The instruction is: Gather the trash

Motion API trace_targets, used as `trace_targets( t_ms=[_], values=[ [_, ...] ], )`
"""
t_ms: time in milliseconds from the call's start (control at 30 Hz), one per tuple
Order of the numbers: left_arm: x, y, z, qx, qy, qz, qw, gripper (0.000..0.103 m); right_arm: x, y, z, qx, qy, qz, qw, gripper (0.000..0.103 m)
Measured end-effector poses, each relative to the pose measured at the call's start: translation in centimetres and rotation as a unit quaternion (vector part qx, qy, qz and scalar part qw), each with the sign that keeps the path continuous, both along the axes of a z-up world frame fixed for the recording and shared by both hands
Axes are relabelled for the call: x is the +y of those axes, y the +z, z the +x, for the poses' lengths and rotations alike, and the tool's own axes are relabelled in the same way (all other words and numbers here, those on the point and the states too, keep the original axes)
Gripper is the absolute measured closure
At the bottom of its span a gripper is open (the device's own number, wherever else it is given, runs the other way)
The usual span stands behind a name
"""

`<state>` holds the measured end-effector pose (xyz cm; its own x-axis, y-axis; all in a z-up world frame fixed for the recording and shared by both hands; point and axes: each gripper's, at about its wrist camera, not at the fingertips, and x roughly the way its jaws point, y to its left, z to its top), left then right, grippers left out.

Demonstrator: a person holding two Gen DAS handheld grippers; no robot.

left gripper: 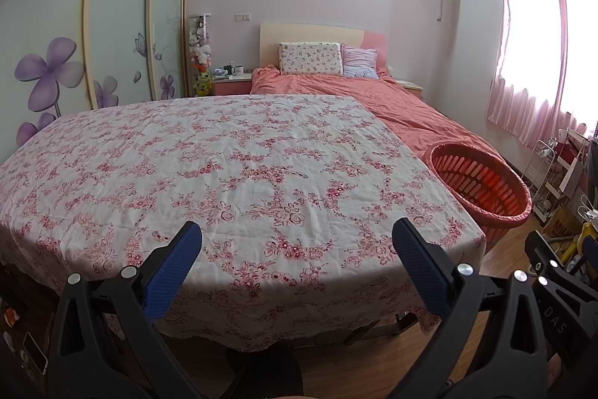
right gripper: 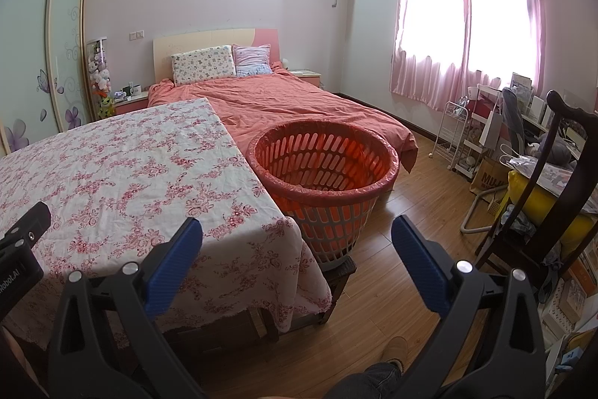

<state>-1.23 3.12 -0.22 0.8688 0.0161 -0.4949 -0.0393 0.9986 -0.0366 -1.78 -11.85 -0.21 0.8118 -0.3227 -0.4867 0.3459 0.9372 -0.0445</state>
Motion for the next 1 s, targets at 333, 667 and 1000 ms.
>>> trace_targets(
  t_ms=[333,667,1000],
  values=[
    [-0.02,0.07,0.03,0.0,0.0,0.0,1.0,0.003,-0.05,0.01,0.02,0.0,0.0,0.0,1.0,0.004],
    [0.03,-0.02,0.05,0.0,0.001,0.001,1.0,0.003,-0.04,0.03,0.05,0.0,0.0,0.0,1.0,0.004],
    [0.12,-0.43,-0.01,0.005,-0.002,0.004,1.0,0.003,-0.04,0.06,0.06,0.0,0.0,0.0,1.0,0.004]
  ],
)
